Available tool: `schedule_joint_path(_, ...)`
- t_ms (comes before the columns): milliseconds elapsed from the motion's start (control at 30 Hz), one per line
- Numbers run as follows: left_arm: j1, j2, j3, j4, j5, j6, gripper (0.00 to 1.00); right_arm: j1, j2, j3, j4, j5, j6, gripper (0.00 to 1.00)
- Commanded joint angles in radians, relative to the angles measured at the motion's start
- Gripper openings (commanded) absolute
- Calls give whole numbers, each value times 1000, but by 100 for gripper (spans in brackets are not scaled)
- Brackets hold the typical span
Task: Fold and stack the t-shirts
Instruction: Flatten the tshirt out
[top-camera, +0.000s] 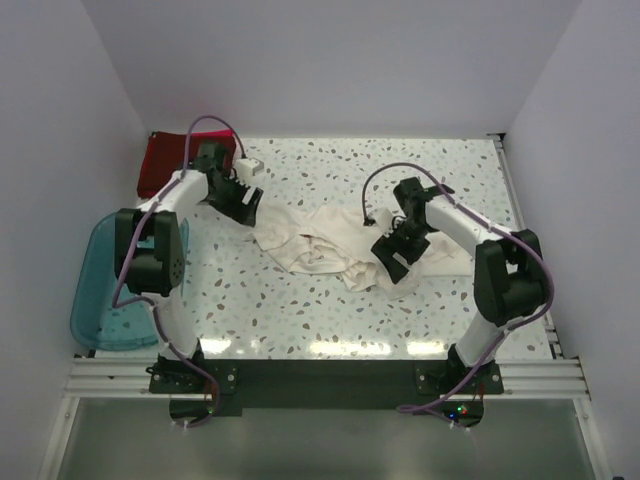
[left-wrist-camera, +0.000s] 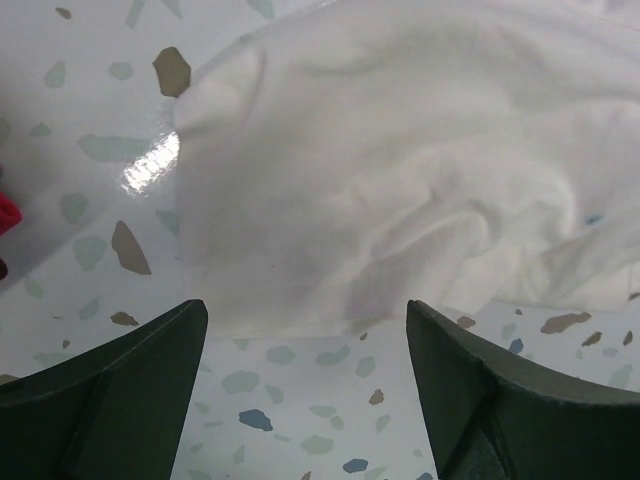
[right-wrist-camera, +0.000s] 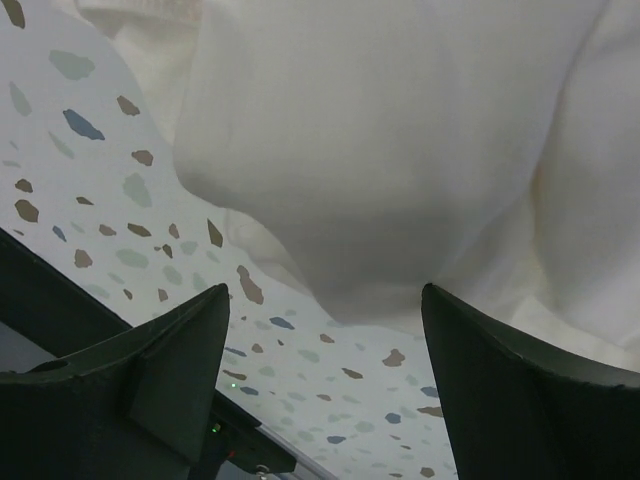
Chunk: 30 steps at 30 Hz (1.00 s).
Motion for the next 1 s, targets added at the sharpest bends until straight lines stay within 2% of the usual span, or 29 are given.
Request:
schedule_joint_path(0, -10, -88, -12, -16, 126, 68, 85, 25, -28, -52, 53, 47, 37, 81)
schedule_joint_path(33, -11, -92, -18, -11, 127, 68, 85, 25, -19, -60, 69, 67, 46, 80)
schedule_joint_path(100, -11, -106, -24, -16, 149, 84, 85, 27, 6, -55, 88, 91, 57, 60)
schedule_joint_path(133, -11, -114, -39, -17, 160, 94, 84, 28, 7, -46, 79, 89, 58, 48)
schedule_joint_path(167, -11, -130, -50, -19, 183, 107, 82, 27, 7, -22, 42, 79, 51, 23)
schedule_joint_path(200, -11, -144, -62, -22, 197, 142, 81, 27, -12, -8, 21, 52, 46, 7)
schedule_joint_path(233, -11, -158, -94, -19, 206, 160, 79, 27, -29, 9, -4, 30, 34, 0)
schedule_joint_path(367, -11, -270, -179, 12, 255, 240, 77, 8, -167, 141, -128, -124, 12, 0)
schedule_joint_path(433, -11, -295, -208, 17, 291, 265, 77, -5, -212, 185, -108, -135, 32, 0)
schedule_joint_path(500, -13, -310, -219, 27, 301, 260, 76, -16, -215, 253, -30, -93, 52, 0)
schedule_joint_path(633, -11, -324, -217, 55, 294, 222, 76, -74, -163, 352, 253, 32, 173, 0)
schedule_joint_path(667, -11, -332, -216, 62, 285, 211, 76, -74, -107, 404, 374, 88, 188, 0)
schedule_joint_path(767, -11, -335, -210, 98, 260, 173, 76, -76, 15, 541, 564, 157, 215, 0)
schedule_joint_path(900, -4, -330, -203, 174, 180, 108, 76, -78, 310, 779, 639, 257, 222, 0)
schedule_joint_path(967, -2, -312, -202, 213, 118, 82, 77, -76, 381, 892, 633, 274, 216, 0)
